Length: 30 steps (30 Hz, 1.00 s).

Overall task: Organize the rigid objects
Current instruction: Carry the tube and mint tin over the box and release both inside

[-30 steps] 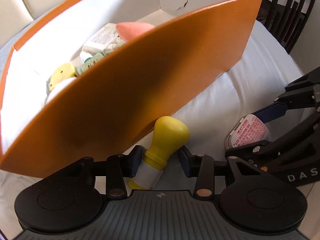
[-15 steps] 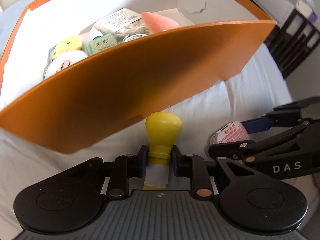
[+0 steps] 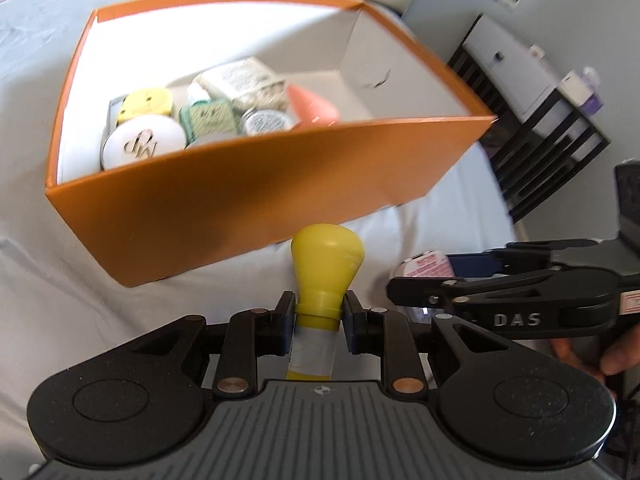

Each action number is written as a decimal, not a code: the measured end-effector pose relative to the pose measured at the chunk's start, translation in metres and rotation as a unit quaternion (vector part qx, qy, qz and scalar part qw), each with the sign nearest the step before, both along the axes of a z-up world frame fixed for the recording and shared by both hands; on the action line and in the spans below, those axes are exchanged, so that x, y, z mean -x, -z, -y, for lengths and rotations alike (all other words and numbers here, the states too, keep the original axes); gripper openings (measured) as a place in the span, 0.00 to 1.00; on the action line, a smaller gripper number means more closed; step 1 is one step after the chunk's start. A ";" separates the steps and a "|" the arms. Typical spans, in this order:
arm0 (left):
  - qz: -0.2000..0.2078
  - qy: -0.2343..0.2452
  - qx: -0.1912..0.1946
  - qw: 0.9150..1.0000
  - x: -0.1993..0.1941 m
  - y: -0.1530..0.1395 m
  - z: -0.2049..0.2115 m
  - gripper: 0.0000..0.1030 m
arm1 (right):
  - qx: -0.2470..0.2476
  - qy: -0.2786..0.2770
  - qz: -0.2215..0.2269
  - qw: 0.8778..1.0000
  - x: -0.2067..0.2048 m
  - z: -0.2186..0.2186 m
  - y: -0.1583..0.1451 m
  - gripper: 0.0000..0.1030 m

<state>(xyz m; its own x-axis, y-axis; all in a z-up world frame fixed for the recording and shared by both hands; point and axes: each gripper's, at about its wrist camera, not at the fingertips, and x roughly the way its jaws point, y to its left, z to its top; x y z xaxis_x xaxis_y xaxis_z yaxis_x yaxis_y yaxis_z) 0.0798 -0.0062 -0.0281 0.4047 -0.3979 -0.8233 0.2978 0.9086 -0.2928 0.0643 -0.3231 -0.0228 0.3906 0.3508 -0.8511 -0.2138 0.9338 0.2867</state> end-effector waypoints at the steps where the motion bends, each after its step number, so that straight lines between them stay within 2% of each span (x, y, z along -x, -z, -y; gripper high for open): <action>1: 0.007 0.002 0.005 1.000 0.002 -0.002 0.002 0.26 | 0.003 0.000 0.007 1.000 0.004 0.001 -0.004 0.59; 6: 0.034 0.007 0.032 0.999 0.009 -0.022 0.003 0.26 | 0.014 0.004 0.042 0.999 0.019 0.009 -0.026 0.59; 14: 0.078 0.007 0.079 0.994 0.007 -0.062 0.005 0.26 | 0.029 0.007 0.109 0.994 0.027 0.024 -0.079 0.59; 17: 0.098 0.004 0.079 0.992 -0.002 -0.075 0.009 0.26 | 0.039 0.000 0.128 0.991 0.025 0.027 -0.099 0.59; 23: 0.102 -0.019 0.072 0.992 -0.033 -0.087 0.011 0.26 | 0.078 -0.017 0.159 0.984 -0.001 0.014 -0.127 0.59; 26: 0.091 -0.030 0.069 0.993 -0.053 -0.085 0.014 0.26 | 0.099 -0.026 0.162 0.982 -0.019 0.008 -0.131 0.59; 30: 0.064 -0.038 0.064 0.995 -0.078 -0.071 0.019 0.26 | 0.117 -0.025 0.119 0.986 -0.049 0.002 -0.118 0.59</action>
